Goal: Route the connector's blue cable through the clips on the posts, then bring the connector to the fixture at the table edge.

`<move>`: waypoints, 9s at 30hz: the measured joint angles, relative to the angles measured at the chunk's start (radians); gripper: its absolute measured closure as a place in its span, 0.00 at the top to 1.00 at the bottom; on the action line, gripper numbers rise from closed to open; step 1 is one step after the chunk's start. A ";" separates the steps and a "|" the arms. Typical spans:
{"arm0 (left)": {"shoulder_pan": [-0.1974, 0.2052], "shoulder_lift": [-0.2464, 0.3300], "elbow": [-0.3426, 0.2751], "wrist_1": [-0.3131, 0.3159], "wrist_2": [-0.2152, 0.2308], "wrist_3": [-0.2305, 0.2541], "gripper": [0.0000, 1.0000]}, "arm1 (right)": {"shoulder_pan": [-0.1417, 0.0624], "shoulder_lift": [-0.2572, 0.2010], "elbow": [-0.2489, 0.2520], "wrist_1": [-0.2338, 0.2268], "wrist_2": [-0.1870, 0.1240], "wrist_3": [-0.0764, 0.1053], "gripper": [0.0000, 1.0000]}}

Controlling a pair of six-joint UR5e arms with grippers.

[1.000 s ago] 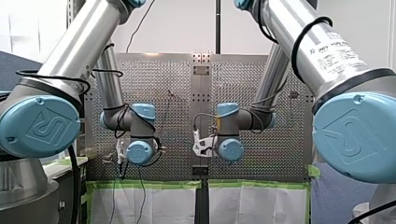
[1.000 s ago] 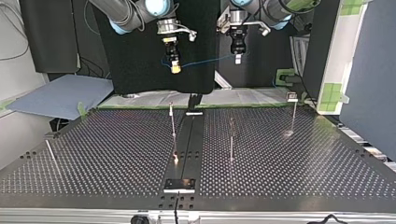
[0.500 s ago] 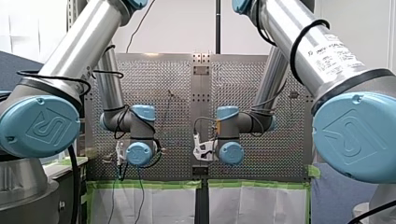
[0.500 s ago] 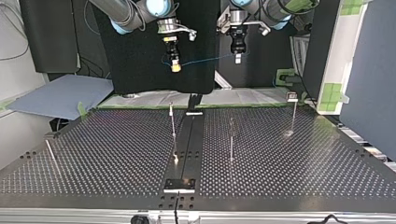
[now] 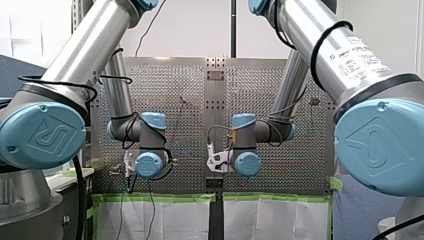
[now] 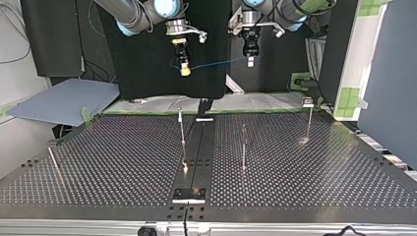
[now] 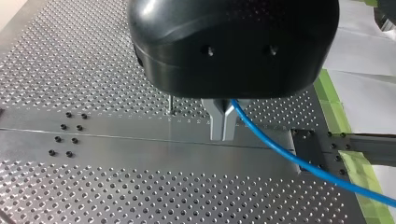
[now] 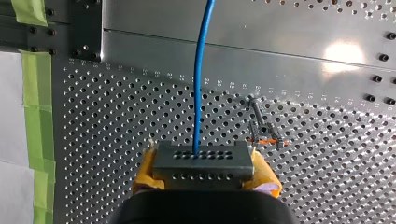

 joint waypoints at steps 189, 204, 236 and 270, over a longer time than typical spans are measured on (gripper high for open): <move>0.352 0.208 0.565 -0.614 0.313 -0.025 0.00 | -0.216 -0.244 -0.344 0.340 -0.138 0.235 0.00; 0.354 0.209 0.564 -0.640 0.342 -0.046 1.00 | -0.211 -0.242 -0.344 0.346 -0.149 0.235 0.00; 0.320 0.288 0.432 -0.678 0.469 -0.210 1.00 | -0.208 -0.242 -0.344 0.359 -0.154 0.235 0.00; 0.264 0.457 0.323 -0.682 0.501 -0.186 1.00 | -0.207 -0.242 -0.344 0.364 -0.169 0.235 0.00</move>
